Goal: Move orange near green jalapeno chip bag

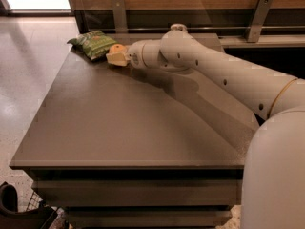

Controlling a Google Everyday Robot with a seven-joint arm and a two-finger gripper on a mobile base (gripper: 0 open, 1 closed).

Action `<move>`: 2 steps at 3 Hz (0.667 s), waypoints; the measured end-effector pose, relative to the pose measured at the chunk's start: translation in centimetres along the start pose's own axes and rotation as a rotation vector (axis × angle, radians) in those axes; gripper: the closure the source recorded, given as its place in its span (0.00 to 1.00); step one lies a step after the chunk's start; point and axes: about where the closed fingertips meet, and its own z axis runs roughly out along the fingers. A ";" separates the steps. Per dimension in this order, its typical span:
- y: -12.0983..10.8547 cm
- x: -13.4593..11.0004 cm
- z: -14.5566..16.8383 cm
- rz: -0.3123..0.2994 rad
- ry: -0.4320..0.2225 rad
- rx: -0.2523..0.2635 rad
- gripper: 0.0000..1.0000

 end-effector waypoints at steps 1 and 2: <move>0.0 -0.1 0.0 0.000 0.000 0.000 0.77; 0.2 -0.1 0.1 0.000 0.001 -0.003 0.37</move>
Offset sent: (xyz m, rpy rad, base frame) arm 0.0000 0.0000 0.0008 0.0000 0.0000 0.0000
